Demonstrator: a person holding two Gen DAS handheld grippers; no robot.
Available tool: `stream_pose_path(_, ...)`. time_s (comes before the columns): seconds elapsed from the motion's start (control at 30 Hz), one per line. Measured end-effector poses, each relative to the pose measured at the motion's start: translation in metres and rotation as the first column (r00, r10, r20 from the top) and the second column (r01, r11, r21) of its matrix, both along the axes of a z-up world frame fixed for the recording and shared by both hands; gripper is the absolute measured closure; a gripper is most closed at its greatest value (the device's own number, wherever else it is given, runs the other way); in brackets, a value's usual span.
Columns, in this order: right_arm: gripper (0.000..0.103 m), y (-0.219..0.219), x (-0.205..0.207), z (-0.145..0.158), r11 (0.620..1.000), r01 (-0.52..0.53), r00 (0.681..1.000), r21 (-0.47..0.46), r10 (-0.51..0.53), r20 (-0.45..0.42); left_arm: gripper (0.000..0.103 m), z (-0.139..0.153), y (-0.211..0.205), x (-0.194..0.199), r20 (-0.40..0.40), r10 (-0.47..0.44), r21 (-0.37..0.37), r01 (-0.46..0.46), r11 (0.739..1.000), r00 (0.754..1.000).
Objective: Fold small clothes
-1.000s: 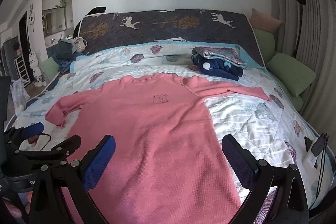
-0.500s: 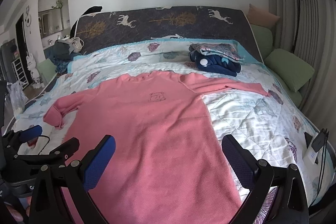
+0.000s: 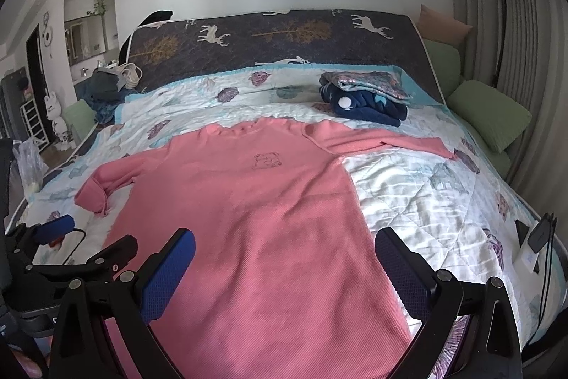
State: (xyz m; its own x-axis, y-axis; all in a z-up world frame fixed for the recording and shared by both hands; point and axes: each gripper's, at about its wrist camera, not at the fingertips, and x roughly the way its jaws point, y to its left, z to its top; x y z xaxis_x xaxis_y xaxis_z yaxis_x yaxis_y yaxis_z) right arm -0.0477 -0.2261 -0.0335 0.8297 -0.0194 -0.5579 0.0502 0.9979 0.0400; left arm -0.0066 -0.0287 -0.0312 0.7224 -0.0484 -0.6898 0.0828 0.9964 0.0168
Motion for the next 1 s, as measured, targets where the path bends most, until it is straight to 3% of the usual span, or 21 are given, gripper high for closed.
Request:
stream_pose_path(0.33,0.0,-0.0034,-0.0002,-0.0012,1.0,0.025,1.0,0.011,-0.025,-0.008,0.0,-0.0066,-0.0012,-0.0001,-0.028,-0.007,-0.007,0.006,1.0,1.0)
stream_pose_path(0.5,0.0,-0.0035,0.001,-0.0029,0.999,0.01,1.0,0.031,-0.01,-0.02,0.0,-0.0068,-0.0051,-0.0007,-0.02,-0.024,0.031,0.024,0.999,1.0)
stream_pose_path(1.0,0.0,0.0012,0.0042,-0.0047,1.0,0.012,1.0,0.003,-0.012,-0.026,0.001,-0.0049,0.0008,-0.0001,0.019,-0.047,0.001,0.047,0.999,0.999)
